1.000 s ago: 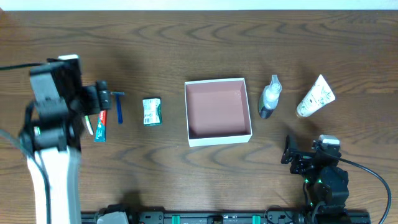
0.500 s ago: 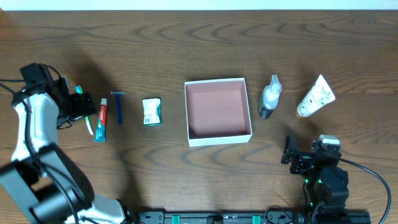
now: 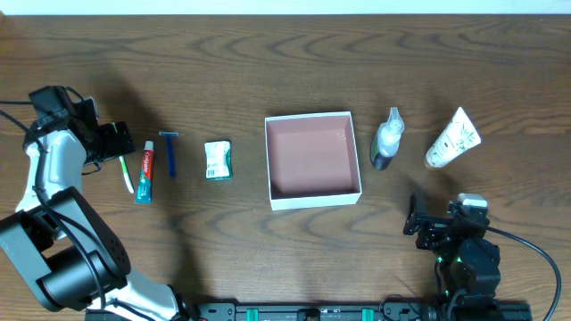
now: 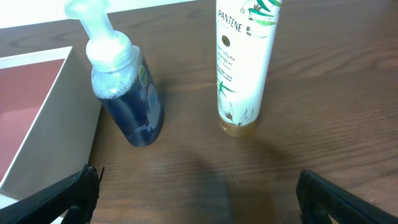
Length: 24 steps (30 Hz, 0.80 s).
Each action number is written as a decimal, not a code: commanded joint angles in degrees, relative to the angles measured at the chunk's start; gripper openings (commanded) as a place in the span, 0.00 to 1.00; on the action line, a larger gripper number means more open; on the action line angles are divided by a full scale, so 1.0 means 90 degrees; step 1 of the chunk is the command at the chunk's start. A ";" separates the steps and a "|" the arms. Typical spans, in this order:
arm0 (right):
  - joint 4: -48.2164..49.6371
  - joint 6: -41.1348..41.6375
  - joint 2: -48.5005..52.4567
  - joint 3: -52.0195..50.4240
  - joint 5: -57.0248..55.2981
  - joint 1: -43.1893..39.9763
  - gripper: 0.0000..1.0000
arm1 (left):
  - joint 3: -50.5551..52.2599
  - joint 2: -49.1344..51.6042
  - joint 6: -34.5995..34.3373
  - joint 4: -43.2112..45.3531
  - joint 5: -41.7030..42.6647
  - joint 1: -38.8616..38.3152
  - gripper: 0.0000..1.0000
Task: Pack container
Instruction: 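Reach left gripper to the green toothbrush and grasp its handle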
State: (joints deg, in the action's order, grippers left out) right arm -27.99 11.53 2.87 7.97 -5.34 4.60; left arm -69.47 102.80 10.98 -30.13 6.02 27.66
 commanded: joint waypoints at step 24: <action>0.0000 0.0046 -0.0039 -0.0017 0.0002 -0.0063 0.99 | -0.0080 0.1258 0.0571 0.0306 -0.0313 0.0027 0.66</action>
State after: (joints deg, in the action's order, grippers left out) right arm -27.99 11.53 2.87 7.97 -5.34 4.60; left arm -69.58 112.18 14.22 -27.35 4.21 27.66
